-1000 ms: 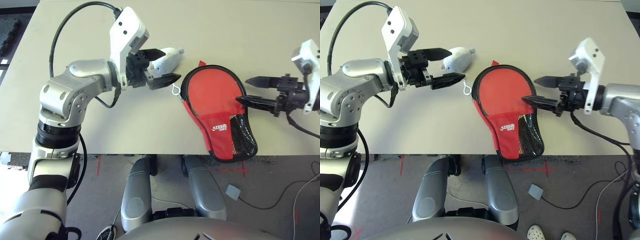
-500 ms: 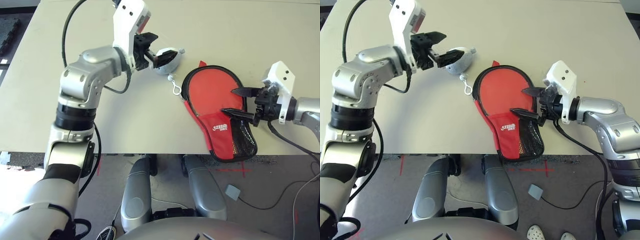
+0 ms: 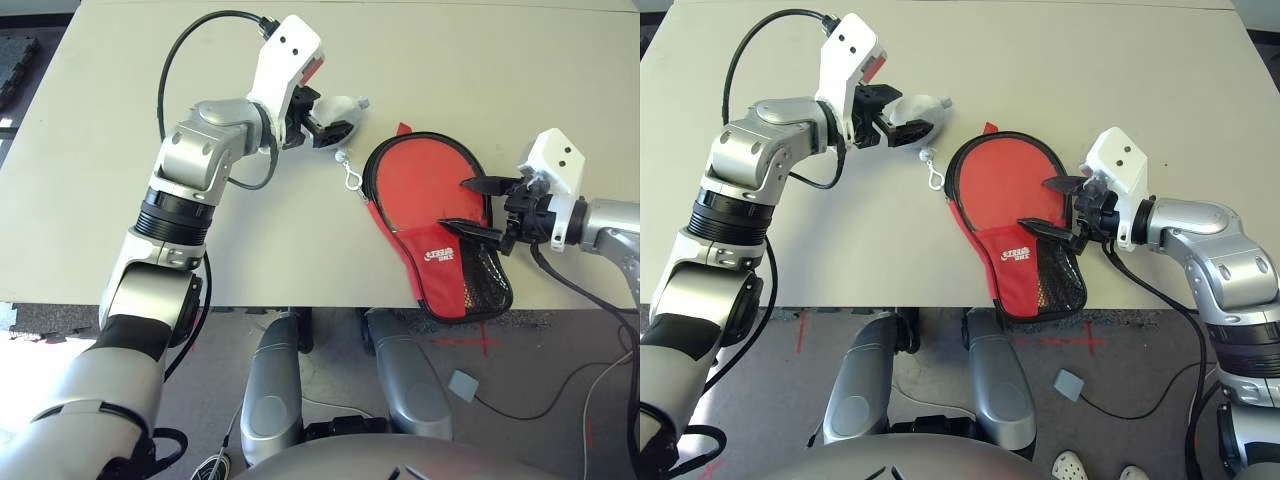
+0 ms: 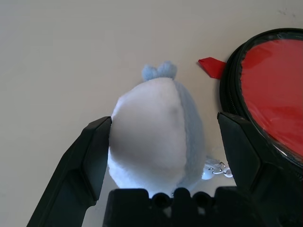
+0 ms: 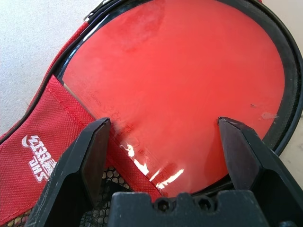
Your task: Store the ping-pong paddle in its case and zip it.
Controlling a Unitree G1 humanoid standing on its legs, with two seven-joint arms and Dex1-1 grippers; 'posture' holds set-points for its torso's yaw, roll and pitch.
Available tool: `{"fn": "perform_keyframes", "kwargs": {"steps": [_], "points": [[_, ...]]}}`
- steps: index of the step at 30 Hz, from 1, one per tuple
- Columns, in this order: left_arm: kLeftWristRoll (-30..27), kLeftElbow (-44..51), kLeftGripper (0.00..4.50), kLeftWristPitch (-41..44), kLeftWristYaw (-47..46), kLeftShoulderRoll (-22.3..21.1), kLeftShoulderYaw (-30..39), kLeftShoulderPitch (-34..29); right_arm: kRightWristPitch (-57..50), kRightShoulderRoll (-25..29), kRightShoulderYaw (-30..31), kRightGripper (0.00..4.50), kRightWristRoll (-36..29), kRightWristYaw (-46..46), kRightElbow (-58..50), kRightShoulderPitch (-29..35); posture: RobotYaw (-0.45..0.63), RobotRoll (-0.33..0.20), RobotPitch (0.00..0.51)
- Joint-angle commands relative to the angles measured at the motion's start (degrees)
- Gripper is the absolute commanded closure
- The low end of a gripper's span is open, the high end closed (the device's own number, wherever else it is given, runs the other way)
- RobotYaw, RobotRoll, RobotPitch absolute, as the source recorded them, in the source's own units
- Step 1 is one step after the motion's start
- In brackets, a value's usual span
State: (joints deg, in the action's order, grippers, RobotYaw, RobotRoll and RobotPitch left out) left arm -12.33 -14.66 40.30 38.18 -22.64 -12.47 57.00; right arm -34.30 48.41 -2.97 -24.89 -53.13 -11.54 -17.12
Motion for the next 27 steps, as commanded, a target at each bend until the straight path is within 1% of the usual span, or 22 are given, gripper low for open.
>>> {"fn": "perform_keyframes", "kwargs": {"steps": [1,5,7,8,9,11,12,17,21,27], "points": [[2.32,-1.82,0.60,-1.51,0.78,0.62,-1.31,0.03,-1.73,-0.67,2.97,0.00,1.43,0.05,1.21,2.41,-0.10,0.000,0.339],[3.46,-2.50,2.08,-2.28,0.92,1.22,-1.28,0.34,-1.87,-0.70,2.99,0.00,1.95,0.31,1.10,2.60,-0.10,0.000,0.339],[4.32,-3.70,2.83,-3.71,0.40,2.02,-1.05,1.12,-1.50,-0.54,3.46,0.00,2.79,0.47,1.21,2.95,-0.10,0.000,0.339],[4.67,-4.11,3.13,-4.19,0.25,2.35,-0.88,1.38,-1.38,-0.51,3.58,0.00,3.07,0.50,1.19,3.11,-0.10,0.000,0.340],[5.09,-4.72,3.54,-4.86,0.06,2.68,-0.70,1.70,-1.27,-0.52,3.64,0.00,3.27,0.53,1.22,3.24,-0.10,0.000,0.340],[6.28,-7.47,4.11,-7.23,-0.74,3.56,-0.50,3.06,-1.08,-0.45,3.88,0.00,3.73,0.62,1.34,3.64,-0.10,0.000,0.342],[6.74,-8.94,4.26,-8.32,-1.15,4.11,-0.26,3.79,-1.02,-0.37,4.06,0.00,3.98,0.66,1.34,3.88,-0.10,0.000,0.344],[8.54,-16.87,4.30,-14.36,-3.50,6.96,1.25,7.51,-0.43,-0.12,4.87,0.00,5.10,0.60,1.07,4.84,-0.10,0.000,0.348],[9.48,-24.92,4.30,-21.37,-8.04,9.84,3.51,11.29,-0.78,-0.32,5.01,0.00,5.26,0.93,0.72,5.32,-0.11,0.000,0.353],[9.76,-34.12,4.30,-30.64,-14.20,13.27,7.12,15.66,-1.41,-0.38,4.96,0.00,5.30,1.64,0.08,6.15,-0.11,0.000,0.359]]}}
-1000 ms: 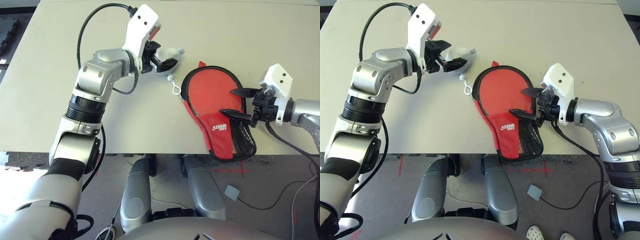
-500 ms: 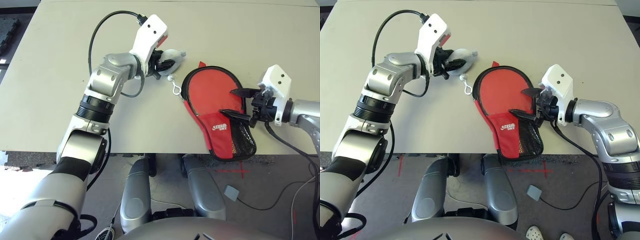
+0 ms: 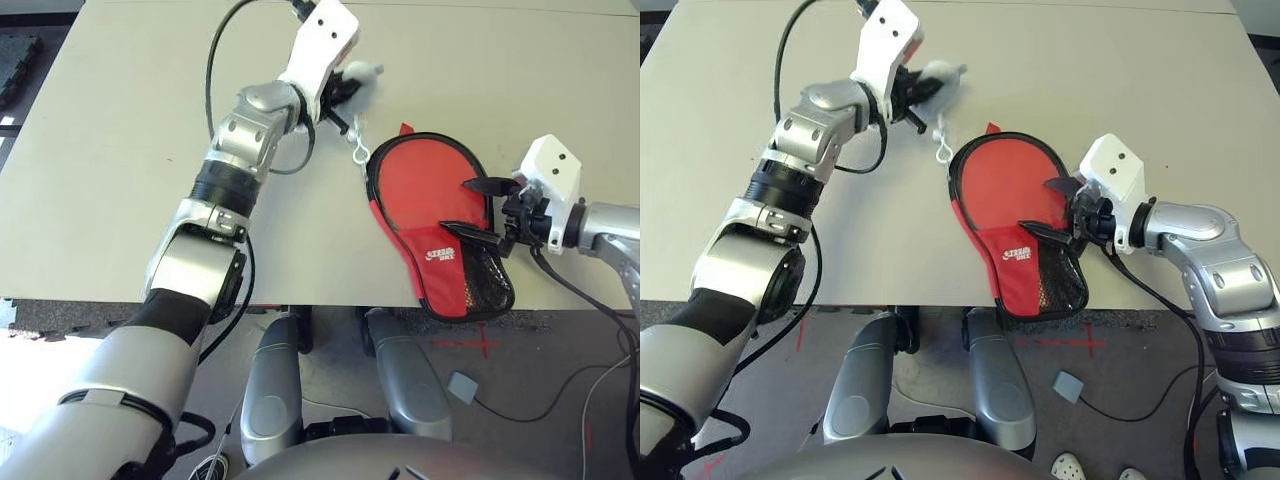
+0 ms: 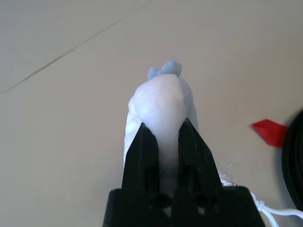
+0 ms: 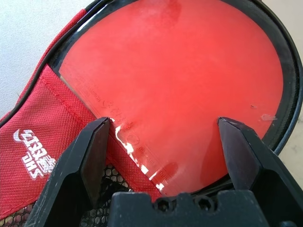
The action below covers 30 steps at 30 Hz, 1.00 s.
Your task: Store the ping-pong paddle in its case and zip it.
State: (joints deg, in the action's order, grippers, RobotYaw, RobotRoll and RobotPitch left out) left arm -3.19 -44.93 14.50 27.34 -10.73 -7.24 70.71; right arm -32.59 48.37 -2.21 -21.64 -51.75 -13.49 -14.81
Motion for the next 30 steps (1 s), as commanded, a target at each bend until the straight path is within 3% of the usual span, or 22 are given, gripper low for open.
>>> {"fn": "perform_keyframes", "kwargs": {"steps": [1,7,13,24,30], "points": [[0.61,-5.48,4.30,-6.78,-4.62,1.97,2.62,2.76,-3.28,-0.33,4.15,0.00,1.99,0.37,1.87,4.01,-0.11,0.000,0.359],[0.08,-13.44,4.30,-17.23,-12.67,5.26,7.00,7.68,-3.85,-0.19,4.06,0.00,1.85,0.94,0.98,4.91,-0.12,0.000,0.363],[-0.73,-16.03,4.30,-23.70,-14.96,7.61,9.47,9.70,-4.43,-0.25,4.17,0.00,1.70,1.54,0.34,5.23,-0.12,0.000,0.367],[-2.11,-9.14,4.30,-14.90,1.70,16.47,5.34,2.71,-5.26,-0.62,4.07,0.00,1.38,2.12,-0.68,5.59,-0.13,0.000,0.374],[-3.00,2.09,2.09,-6.00,9.81,18.43,1.58,-3.68,-5.35,-0.95,4.06,0.00,1.35,2.65,-0.94,5.70,-0.13,0.000,0.373]]}}
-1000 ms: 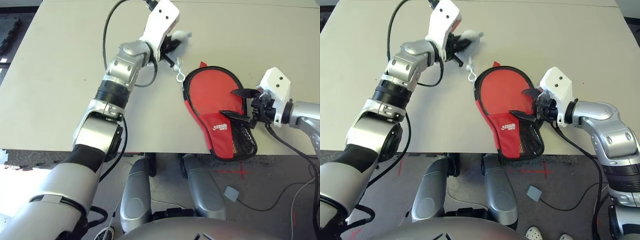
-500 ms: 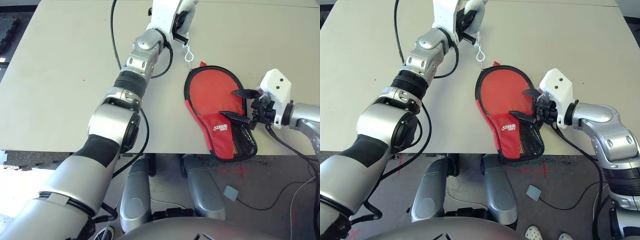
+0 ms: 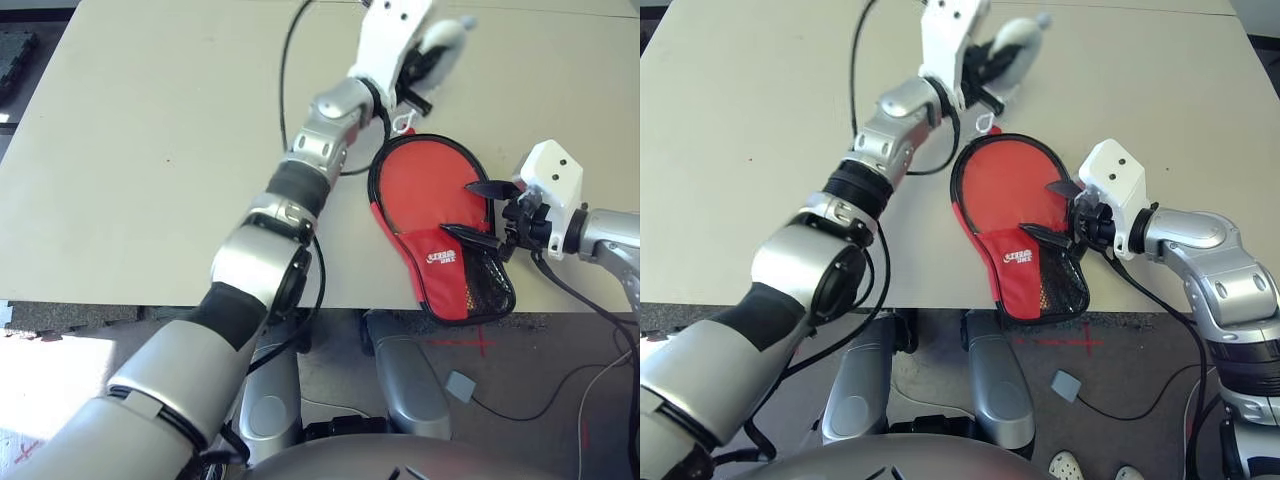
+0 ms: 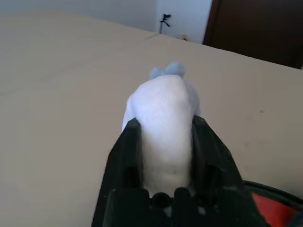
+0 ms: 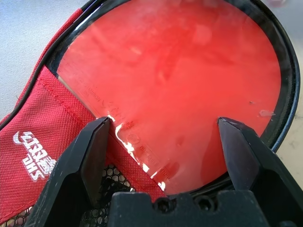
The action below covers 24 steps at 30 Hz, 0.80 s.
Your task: Store the ping-pong paddle in its case and zip it.
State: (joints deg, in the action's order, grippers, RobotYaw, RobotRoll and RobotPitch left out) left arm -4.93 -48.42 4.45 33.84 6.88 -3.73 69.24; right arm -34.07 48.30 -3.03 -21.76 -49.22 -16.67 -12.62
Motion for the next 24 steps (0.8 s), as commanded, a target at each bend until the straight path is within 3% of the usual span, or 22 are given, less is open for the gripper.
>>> {"fn": "perform_keyframes", "kwargs": {"steps": [1,5,6,15,24], "points": [[-1.40,7.33,1.67,5.28,4.10,0.70,-2.36,-3.12,-3.87,-1.00,4.90,0.00,1.48,0.25,2.23,3.49,-0.13,0.000,0.372],[-1.81,12.32,0.13,9.13,4.82,-0.72,-2.72,-5.35,-3.93,-1.56,5.05,0.00,1.60,0.74,2.18,3.43,-0.13,0.000,0.371],[-1.87,13.13,0.02,9.88,4.92,-1.39,-2.55,-5.50,-3.96,-1.69,5.09,0.00,1.62,0.84,2.12,3.47,-0.13,0.000,0.371],[-3.15,18.77,0.02,15.69,7.56,-9.80,-1.39,-5.33,-4.05,-2.38,5.61,0.00,1.89,1.17,2.26,2.89,-0.12,0.000,0.367],[-7.68,39.45,0.02,29.69,17.70,-21.63,-4.73,-13.93,-4.07,-2.81,5.73,0.00,2.17,1.35,2.95,2.14,-0.11,0.000,0.364]]}}
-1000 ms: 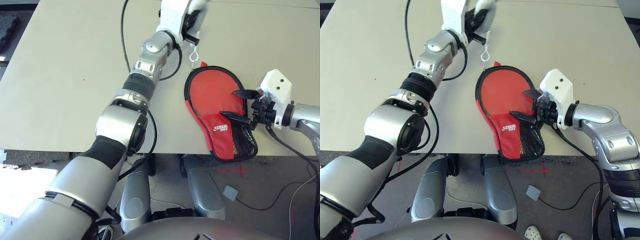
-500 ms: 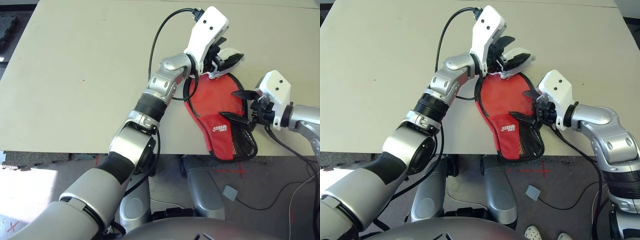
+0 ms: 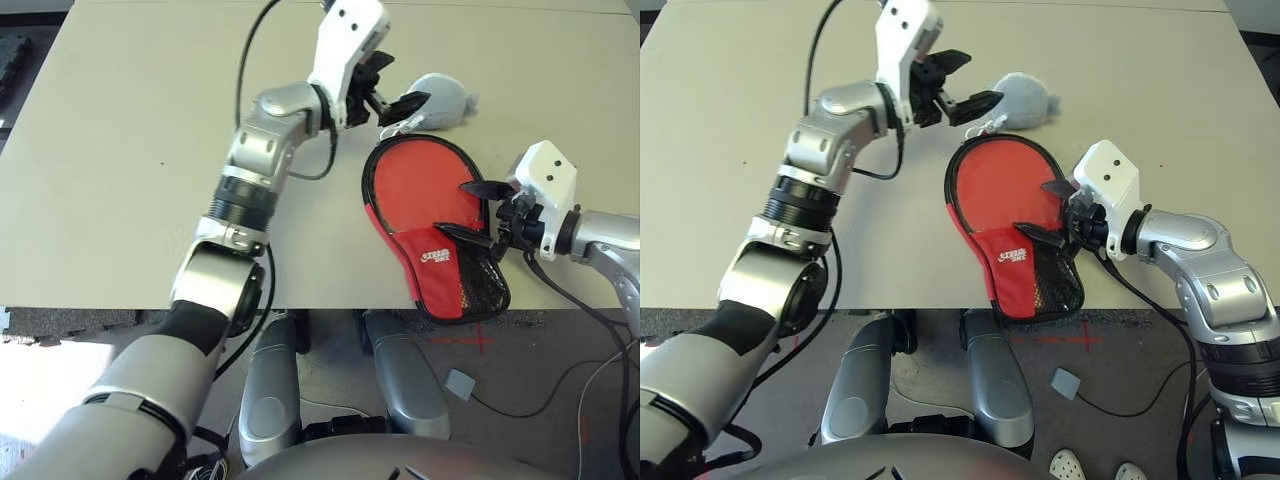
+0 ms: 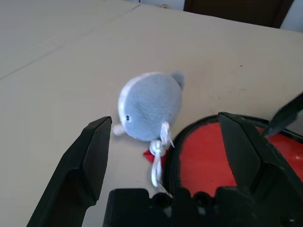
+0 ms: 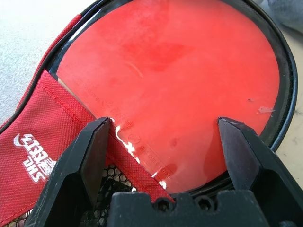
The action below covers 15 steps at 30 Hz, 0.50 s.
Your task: Store the ping-pong paddle in its case and zip it.
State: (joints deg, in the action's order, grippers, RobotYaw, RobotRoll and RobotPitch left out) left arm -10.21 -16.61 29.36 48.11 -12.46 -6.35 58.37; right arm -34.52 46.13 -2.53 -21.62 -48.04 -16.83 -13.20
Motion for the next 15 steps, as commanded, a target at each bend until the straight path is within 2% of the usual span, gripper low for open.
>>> {"fn": "perform_keyframes", "kwargs": {"steps": [1,3,8,15], "points": [[-2.99,9.89,0.02,6.30,3.87,-3.11,-2.50,-4.05,-3.63,-0.64,5.20,0.00,2.02,0.16,3.19,2.69,-0.11,0.000,0.368],[-4.15,14.86,0.02,9.12,4.72,-4.79,-3.73,-6.81,-3.94,-0.76,5.04,0.00,1.94,0.35,3.37,2.61,-0.11,0.000,0.370],[-3.83,21.54,0.02,11.95,2.94,-5.46,-7.37,-12.69,-4.20,-0.48,4.71,0.00,1.94,0.04,4.28,2.18,-0.09,0.000,0.370],[-0.99,22.63,0.02,10.28,-1.11,-4.38,-11.65,-17.78,-4.07,-0.70,4.43,0.00,1.95,-0.05,6.47,-0.04,-0.08,0.000,0.358]]}}
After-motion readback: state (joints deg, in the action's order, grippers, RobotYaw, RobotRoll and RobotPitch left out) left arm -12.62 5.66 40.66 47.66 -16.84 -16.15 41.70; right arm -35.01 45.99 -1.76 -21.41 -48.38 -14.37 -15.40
